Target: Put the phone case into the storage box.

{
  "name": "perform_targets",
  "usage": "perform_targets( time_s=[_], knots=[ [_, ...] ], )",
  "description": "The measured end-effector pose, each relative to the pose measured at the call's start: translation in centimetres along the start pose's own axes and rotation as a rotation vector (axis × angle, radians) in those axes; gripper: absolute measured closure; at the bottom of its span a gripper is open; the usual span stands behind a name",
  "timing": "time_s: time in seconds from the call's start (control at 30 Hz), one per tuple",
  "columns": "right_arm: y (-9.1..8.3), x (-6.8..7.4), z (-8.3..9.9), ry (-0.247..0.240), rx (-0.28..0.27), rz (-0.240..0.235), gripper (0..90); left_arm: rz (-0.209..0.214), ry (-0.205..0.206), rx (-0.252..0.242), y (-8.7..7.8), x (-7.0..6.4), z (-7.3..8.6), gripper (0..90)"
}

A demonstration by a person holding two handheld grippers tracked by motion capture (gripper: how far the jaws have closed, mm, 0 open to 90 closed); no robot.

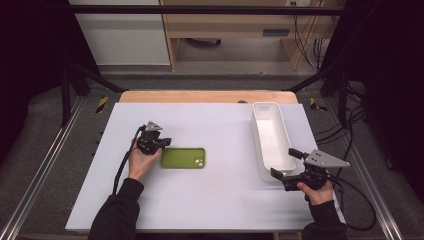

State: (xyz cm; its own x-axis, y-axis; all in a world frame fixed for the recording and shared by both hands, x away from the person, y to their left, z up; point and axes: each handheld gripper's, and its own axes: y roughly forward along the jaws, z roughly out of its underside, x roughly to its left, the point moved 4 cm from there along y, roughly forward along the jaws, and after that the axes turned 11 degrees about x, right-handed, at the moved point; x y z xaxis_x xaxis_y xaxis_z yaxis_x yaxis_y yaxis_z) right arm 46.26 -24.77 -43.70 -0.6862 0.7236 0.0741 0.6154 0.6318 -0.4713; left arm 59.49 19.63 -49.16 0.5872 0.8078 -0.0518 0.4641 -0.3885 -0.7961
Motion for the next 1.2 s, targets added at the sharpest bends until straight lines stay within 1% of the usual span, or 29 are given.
perform_targets(
  time_s=[0.2,0.37,0.73,0.97,1.07,1.2],
  knots=[
    [0.0,0.0,0.0,0.002,0.0,0.0,0.5,0.007,0.017,0.021,0.5,-0.3,0.1,89.8],
    [0.0,0.0,0.0,-0.001,0.0,-0.001,0.5,0.017,0.014,0.028,0.7,-0.2,0.2,89.8],
    [0.0,0.0,0.0,-0.001,0.0,-0.002,0.5,0.013,0.023,0.045,0.5,-0.4,0.3,89.8],
    [-0.1,0.0,0.0,0.002,-0.002,-0.004,0.5,0.029,0.034,0.061,0.2,-0.6,0.6,89.8],
    [-0.1,0.0,0.0,0.002,-0.002,-0.003,0.5,0.023,0.05,0.069,0.0,-0.8,0.7,89.8],
    [-0.1,0.0,0.0,0.001,-0.003,-0.004,0.5,0.035,0.054,0.069,-0.2,-1.2,1.1,89.8]
  ],
)
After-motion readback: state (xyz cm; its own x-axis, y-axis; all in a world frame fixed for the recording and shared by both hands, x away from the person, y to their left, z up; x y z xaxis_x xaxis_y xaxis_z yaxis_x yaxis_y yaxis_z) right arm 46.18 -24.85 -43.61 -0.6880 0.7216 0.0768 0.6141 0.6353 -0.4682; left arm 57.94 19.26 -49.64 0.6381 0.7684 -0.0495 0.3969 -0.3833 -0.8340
